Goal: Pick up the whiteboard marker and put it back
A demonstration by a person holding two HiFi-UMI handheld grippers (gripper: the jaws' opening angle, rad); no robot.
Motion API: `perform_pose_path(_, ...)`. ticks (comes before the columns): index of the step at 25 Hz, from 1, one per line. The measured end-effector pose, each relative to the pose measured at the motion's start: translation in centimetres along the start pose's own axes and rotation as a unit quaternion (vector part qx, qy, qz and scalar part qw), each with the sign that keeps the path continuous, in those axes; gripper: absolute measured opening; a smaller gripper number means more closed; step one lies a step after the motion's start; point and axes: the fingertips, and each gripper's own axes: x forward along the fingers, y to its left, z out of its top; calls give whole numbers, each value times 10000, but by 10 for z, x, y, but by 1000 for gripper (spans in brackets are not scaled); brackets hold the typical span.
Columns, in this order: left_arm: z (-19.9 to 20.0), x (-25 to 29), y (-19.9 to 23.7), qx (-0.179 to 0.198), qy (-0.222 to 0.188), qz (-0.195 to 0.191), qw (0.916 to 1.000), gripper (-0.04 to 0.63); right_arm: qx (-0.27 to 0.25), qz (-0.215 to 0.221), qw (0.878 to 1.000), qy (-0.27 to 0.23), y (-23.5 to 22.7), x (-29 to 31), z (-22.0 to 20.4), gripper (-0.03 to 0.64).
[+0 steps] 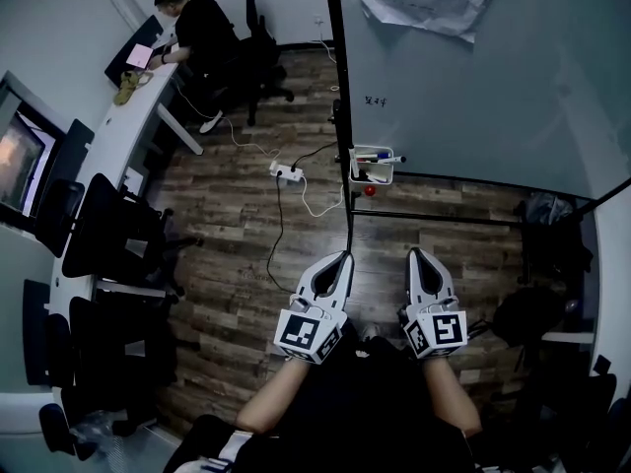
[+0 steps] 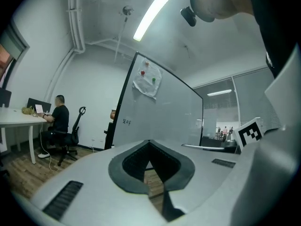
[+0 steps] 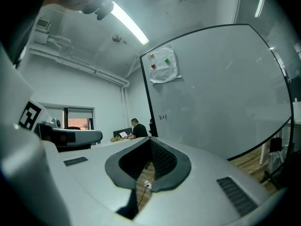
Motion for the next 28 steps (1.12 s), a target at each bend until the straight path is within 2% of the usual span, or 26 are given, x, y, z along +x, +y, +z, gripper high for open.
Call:
perform_pose_path(4,3,17,10,-35,-41,-18,10000,8,-11,-93,9999,112,-9,17,-3,12)
perform_pose_path(12,9,63,34,45,-31,-351,9994,8,95,-348,9992,199,-23,58,-4,12)
perform_pose_path(17,8,84,47,-53,15,-478,9988,8,101,-480,9984,272,-38,85,-11,12)
perform_pose_path(28,-4,121,77,-150,123,-494,9986,8,365,-618,9961,521,-69,138,-42,14)
